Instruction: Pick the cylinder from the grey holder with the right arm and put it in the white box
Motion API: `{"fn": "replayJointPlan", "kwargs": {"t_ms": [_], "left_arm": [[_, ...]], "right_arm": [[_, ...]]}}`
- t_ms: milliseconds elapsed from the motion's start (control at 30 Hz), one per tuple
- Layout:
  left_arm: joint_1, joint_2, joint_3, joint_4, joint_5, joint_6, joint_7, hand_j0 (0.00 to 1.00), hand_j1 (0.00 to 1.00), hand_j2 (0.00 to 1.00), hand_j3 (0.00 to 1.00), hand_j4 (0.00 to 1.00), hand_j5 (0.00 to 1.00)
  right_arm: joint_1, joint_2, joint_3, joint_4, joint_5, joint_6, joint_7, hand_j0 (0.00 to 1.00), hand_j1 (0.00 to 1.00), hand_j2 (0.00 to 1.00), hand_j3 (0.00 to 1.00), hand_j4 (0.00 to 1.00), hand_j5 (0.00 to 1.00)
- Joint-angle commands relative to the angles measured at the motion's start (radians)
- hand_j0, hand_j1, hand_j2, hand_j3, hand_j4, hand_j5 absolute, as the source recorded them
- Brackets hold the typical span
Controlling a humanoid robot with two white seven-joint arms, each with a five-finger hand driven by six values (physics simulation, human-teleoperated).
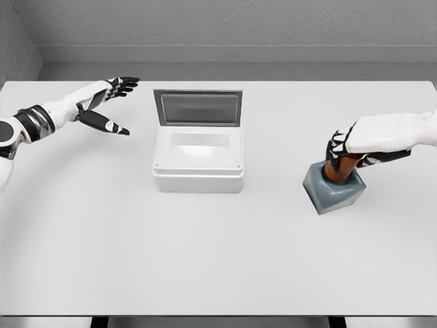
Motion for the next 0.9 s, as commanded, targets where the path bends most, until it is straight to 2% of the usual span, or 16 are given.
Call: {"fn": "replayJointPlan", "kwargs": {"t_ms": [0,100,267,500,633,833,867], "left_arm": [[0.0,0.002,0.002,-0.004,0.006,0.0,0.0,1.0,1.0,1.0,1.0,1.0,1.0],[0.0,0.004,0.002,-0.004,0.006,0.0,0.0,1.0,1.0,1.0,1.0,1.0,1.0],[0.0,0.006,0.002,-0.004,0.006,0.0,0.0,1.0,1.0,1.0,1.0,1.0,1.0],[0.0,0.007,0.002,-0.004,0.006,0.0,0.0,1.0,1.0,1.0,1.0,1.0,1.0],[-0.003,0.012,0.002,-0.003,0.008,0.0,0.0,1.0,1.0,1.0,1.0,1.0,1.0],[-0.005,0.015,-0.006,-0.006,0.009,-0.002,0.0,1.0,1.0,1.0,1.0,1.0,1.0],[-0.005,0.016,-0.014,-0.024,0.009,-0.002,0.0,1.0,1.0,1.0,1.0,1.0,1.0]], "right_arm": [[0.0,-0.005,-0.01,-0.002,-0.007,0.002,0.001,0.37,0.37,0.37,0.37,0.37,0.37],[-0.006,-0.019,-0.066,-0.01,-0.01,0.002,-0.004,0.37,0.37,0.37,0.37,0.37,0.37],[-0.031,-0.006,-0.092,-0.015,-0.017,0.002,-0.008,0.36,0.36,0.36,0.36,0.36,0.36],[-0.04,0.079,-0.099,-0.015,-0.017,0.002,-0.004,0.35,0.35,0.35,0.35,0.35,0.35],[-0.057,0.15,-0.099,-0.01,-0.017,0.002,0.001,0.35,0.35,0.35,0.35,0.35,0.35],[-0.061,0.195,-0.099,-0.004,-0.016,0.002,0.015,0.35,0.35,0.35,0.35,0.35,0.35],[-0.064,0.221,-0.099,0.001,-0.014,0.002,0.022,0.35,0.35,0.35,0.35,0.35,0.35]]}}
